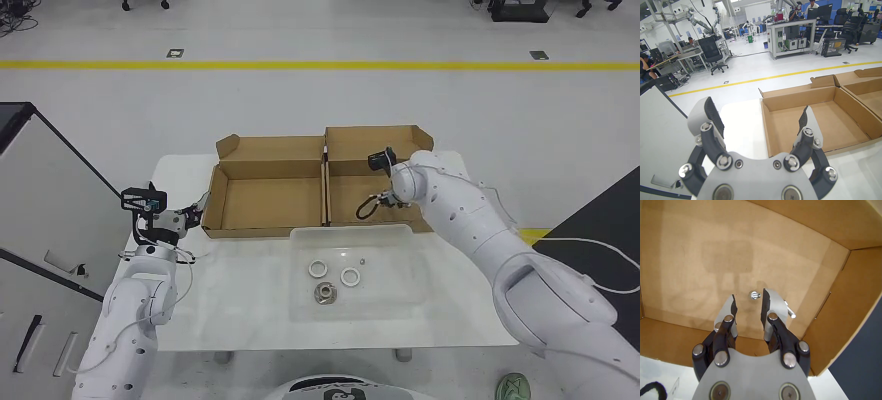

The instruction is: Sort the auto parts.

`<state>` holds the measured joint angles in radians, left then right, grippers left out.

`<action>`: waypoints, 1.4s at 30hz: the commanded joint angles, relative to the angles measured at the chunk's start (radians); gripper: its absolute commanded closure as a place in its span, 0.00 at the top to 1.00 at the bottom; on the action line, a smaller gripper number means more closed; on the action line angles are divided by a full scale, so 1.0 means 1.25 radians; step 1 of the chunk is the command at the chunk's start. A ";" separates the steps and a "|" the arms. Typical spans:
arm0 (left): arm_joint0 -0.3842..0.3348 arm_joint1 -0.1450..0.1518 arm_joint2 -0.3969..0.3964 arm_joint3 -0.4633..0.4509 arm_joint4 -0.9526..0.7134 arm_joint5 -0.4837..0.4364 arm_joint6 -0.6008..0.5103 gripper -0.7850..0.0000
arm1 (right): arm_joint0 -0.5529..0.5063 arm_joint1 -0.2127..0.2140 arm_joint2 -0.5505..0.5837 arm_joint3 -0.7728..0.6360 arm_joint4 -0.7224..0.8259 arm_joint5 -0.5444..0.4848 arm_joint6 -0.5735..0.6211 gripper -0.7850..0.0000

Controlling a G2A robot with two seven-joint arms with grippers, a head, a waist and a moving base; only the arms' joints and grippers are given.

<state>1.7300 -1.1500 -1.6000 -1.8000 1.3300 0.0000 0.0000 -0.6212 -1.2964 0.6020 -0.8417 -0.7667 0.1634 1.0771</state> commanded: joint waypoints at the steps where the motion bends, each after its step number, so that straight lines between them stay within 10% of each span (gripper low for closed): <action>1: 0.000 0.000 0.000 0.000 0.000 0.000 0.000 1.00 | 0.001 0.001 0.009 -0.003 0.003 -0.002 -0.005 0.46; 16: 0.000 0.000 0.000 0.000 0.000 0.000 0.000 1.00 | -0.015 0.058 0.149 -0.185 -0.042 -0.044 0.030 0.57; 29: 0.000 0.000 0.000 0.000 0.000 0.000 0.000 1.00 | -0.214 0.152 0.386 -0.642 -0.036 -0.143 0.252 0.67; 42: 0.000 0.000 0.000 0.000 0.000 0.000 0.000 1.00 | -0.375 0.190 0.447 -0.863 -0.002 -0.197 0.367 0.71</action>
<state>1.7300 -1.1500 -1.6000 -1.8000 1.3300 0.0000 0.0000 -1.0832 -1.0615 1.1586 -1.9131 -0.7708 -0.0847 1.5365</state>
